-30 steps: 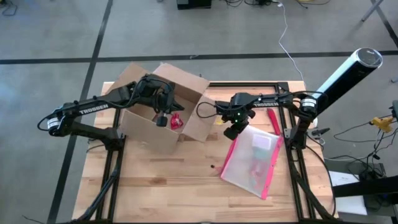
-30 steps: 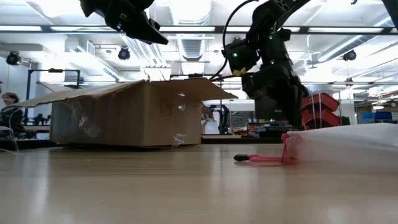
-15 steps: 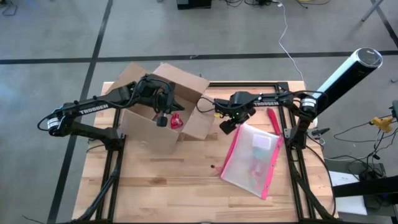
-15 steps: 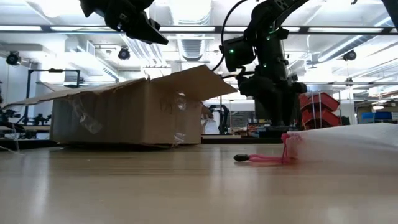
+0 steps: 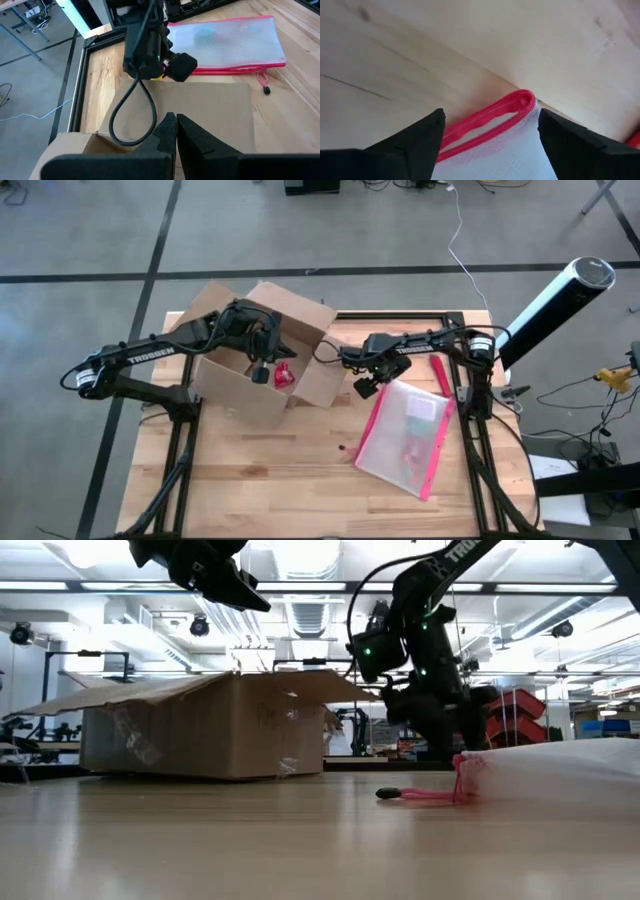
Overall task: Unpack boxes
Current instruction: Put the red candy into the zip bag
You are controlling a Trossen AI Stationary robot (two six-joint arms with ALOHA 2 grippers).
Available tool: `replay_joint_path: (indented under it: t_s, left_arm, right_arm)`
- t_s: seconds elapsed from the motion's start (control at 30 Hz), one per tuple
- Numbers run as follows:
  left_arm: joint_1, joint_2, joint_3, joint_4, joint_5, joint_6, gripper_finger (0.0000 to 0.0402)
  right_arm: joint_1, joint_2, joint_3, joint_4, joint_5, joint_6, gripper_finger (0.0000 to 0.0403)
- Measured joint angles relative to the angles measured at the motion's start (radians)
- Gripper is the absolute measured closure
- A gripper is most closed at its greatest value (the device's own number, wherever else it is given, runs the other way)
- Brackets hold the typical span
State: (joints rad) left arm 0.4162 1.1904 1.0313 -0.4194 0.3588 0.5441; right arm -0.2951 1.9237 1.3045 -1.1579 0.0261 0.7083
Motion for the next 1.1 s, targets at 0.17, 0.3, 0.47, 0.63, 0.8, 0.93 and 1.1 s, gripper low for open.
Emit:
replay_joint_path:
  t_s: [0.17, 0.3, 0.47, 0.63, 0.8, 0.93, 1.1]
  left_arm:
    - [0.0, 0.0, 0.0, 0.0, 0.0, -0.002, 0.0402]
    - [0.0, 0.0, 0.0, 0.0, 0.0, -0.001, 0.0402]
    - [0.0, 0.0, 0.0, 0.0, 0.0, 0.005, 0.0402]
    - [0.0, 0.0, 0.0, 0.0, 0.0, 0.009, 0.0402]
    - [0.0, 0.0, 0.0, 0.001, 0.0, 0.014, 0.0402]
    - [0.0, 0.0, 0.0, 0.001, 0.0, 0.023, 0.0402]
    - [0.0, 0.0, 0.0, 0.004, 0.0, 0.023, 0.0402]
  right_arm:
    - [0.0, 0.007, 0.0, -0.035, 0.0, -0.002, 0.0145]
    - [0.0, -0.004, 0.0, -0.067, 0.0, -0.003, 0.0168]
    - [0.0, -0.014, 0.0, -0.096, -0.001, -0.013, 0.0193]
    - [0.0, -0.024, 0.0, -0.12, -0.032, -0.016, 0.0207]
    - [0.0, -0.026, 0.0, -0.151, -0.083, -0.02, 0.0218]
    - [0.0, -0.026, 0.0, -0.178, -0.118, -0.029, 0.0234]
    - [0.0, -0.027, 0.0, -0.223, -0.147, -0.066, 0.0276]
